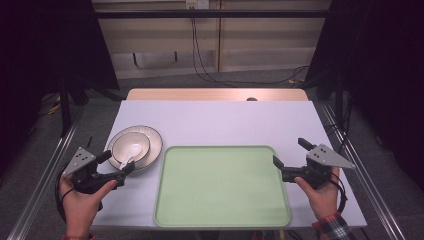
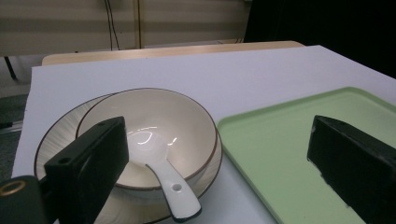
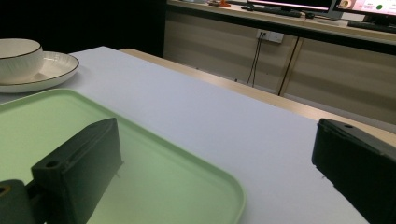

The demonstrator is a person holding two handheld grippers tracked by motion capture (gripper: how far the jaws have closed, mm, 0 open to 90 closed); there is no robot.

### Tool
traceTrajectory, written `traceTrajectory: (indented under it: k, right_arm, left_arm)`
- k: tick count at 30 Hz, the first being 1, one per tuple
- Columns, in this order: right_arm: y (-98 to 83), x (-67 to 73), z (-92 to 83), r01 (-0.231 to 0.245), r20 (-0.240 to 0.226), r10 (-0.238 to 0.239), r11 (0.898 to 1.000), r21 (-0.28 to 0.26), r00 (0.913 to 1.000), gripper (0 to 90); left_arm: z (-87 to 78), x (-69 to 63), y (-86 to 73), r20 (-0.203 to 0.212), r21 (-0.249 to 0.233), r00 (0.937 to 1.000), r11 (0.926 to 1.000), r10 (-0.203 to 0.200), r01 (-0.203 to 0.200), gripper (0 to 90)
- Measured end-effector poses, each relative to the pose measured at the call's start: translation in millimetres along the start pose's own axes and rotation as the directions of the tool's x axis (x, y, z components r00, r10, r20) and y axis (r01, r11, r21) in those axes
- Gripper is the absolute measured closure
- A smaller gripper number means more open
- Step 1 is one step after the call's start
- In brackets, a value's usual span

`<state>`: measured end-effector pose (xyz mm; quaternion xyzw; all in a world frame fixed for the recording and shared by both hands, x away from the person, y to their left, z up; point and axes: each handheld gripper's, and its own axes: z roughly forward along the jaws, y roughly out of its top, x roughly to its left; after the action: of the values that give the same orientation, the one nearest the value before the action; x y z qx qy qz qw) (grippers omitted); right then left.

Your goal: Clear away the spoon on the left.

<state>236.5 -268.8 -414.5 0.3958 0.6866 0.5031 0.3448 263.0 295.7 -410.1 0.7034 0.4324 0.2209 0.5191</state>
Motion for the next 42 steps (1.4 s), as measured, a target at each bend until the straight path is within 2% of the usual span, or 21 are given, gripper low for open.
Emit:
traceTrajectory:
  k: [7,17,21,23,24,26,29,30,40,42]
  right_arm:
    - [0.2,-0.3,5.0,-0.016,-0.009,0.016,1.000,-0.004,0.9998,1.4]
    - [0.5,0.3,7.4,-0.014,-0.014,0.013,1.000,-0.010,0.9998,1.4]
    - [0.5,0.0,7.0,-0.020,-0.005,0.020,1.000,-0.008,0.9998,1.5]
    - [0.6,-0.1,6.9,-0.025,-0.005,0.025,1.000,-0.012,0.9997,1.5]
    - [0.7,0.1,6.8,-0.021,-0.007,0.021,1.000,-0.014,0.9998,1.5]
    - [0.7,0.3,6.9,-0.021,-0.008,0.021,1.000,-0.015,0.9997,1.5]
    - [0.7,0.9,6.5,-0.019,-0.010,0.019,1.000,-0.013,0.9998,1.5]
    - [0.7,0.5,6.7,-0.017,-0.023,0.017,1.000,-0.011,0.9996,1.5]
    - [0.4,0.0,6.2,-0.017,-0.012,0.016,1.000,-0.012,0.9998,1.5]
    - [0.4,-0.1,5.9,-0.016,-0.009,0.016,1.000,-0.013,0.9998,1.5]
  left_arm:
    - [-4.7,4.7,-5.7,-0.025,0.024,0.9995,0.9995,-0.021,0.022,10.9]
    - [-4.6,10.3,-13.8,-0.026,0.052,0.9967,0.9956,-0.077,0.078,21.2]
    - [-4.1,12.3,-16.8,-0.030,0.063,0.9965,0.9948,-0.078,0.080,26.9]
    - [-4.3,12.5,-17.1,-0.016,0.065,0.9973,0.9952,-0.072,0.073,31.0]
    - [-4.2,12.4,-17.4,-0.018,0.068,0.9970,0.9948,-0.075,0.076,34.6]
    - [-4.4,13.0,-18.8,-0.029,0.079,0.9971,0.9943,-0.070,0.072,36.1]
    - [-4.2,14.5,-20.7,-0.021,0.080,0.9970,0.9939,-0.075,0.076,44.4]
    - [-4.1,14.8,-21.2,-0.021,0.080,0.9971,0.9940,-0.073,0.074,45.7]
    - [-0.1,15.1,-25.1,-0.034,0.106,0.9960,0.9907,-0.083,0.086,57.2]
    - [0.9,15.0,-25.3,-0.026,0.109,0.9960,0.9902,-0.085,0.087,58.8]
